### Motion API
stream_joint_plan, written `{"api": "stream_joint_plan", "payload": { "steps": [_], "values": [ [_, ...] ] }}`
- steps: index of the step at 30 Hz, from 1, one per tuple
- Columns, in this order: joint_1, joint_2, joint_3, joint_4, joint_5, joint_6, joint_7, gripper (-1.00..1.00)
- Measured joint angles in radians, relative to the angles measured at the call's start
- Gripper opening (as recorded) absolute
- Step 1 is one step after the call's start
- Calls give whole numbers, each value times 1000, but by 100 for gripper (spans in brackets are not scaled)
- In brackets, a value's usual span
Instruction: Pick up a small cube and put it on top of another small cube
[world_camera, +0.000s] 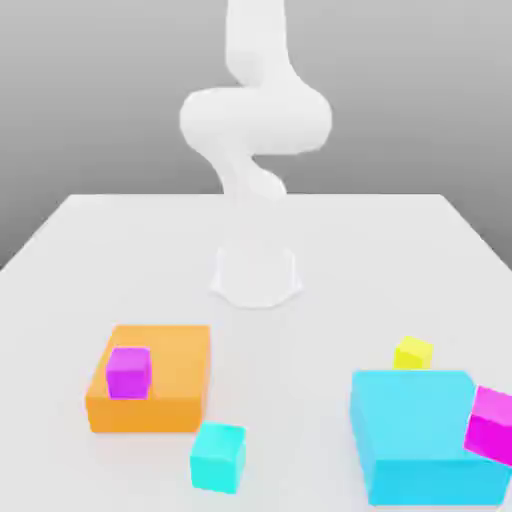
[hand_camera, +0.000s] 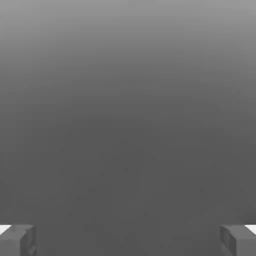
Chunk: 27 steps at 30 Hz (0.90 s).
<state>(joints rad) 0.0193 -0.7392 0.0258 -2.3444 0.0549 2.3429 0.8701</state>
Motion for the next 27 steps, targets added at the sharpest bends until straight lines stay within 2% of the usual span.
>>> {"api": "stream_joint_plan", "payload": {
  "steps": [9, 17, 23, 27],
  "values": [
    [73, 217, 147, -160, 171, 151, 276, 0],
    [129, 401, 326, -299, 256, 286, 564, 0],
    [150, 542, 478, -407, 247, 398, 833, 0],
    [145, 644, 573, -482, 153, 480, 1075, 0]
  ]
}}
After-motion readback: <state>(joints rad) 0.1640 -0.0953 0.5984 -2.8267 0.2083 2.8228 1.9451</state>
